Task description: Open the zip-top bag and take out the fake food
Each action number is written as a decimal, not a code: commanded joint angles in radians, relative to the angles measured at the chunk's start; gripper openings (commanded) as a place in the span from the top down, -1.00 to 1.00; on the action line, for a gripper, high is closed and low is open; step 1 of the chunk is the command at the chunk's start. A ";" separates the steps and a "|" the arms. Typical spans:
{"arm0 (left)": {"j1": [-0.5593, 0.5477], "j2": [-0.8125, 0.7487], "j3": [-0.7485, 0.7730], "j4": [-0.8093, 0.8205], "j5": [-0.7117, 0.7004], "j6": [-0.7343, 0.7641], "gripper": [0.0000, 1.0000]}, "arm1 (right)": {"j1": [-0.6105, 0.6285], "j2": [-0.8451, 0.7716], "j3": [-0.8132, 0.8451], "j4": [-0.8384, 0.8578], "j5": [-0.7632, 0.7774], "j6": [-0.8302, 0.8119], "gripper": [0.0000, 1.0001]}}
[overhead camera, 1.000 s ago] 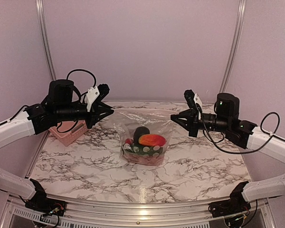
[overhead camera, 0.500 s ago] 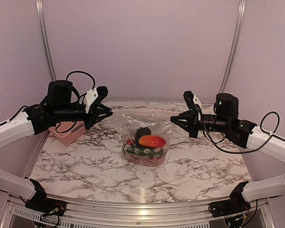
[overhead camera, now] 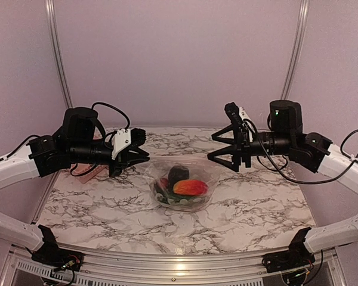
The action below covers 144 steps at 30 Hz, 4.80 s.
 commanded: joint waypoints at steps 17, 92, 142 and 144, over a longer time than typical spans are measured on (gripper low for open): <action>-0.176 -0.034 0.021 -0.074 -0.254 0.093 1.00 | 0.227 0.259 0.438 -0.407 0.218 -0.070 0.06; -0.153 -0.063 -0.097 0.296 -0.528 -0.284 -0.98 | 0.033 0.342 0.516 -0.323 0.587 0.112 1.00; 0.010 0.648 -0.188 1.115 -0.151 -1.473 0.01 | 0.107 0.637 0.298 0.330 0.444 0.558 1.00; 0.009 0.668 -0.164 1.115 -0.152 -1.473 0.10 | 0.107 0.629 0.290 0.332 0.443 0.558 1.00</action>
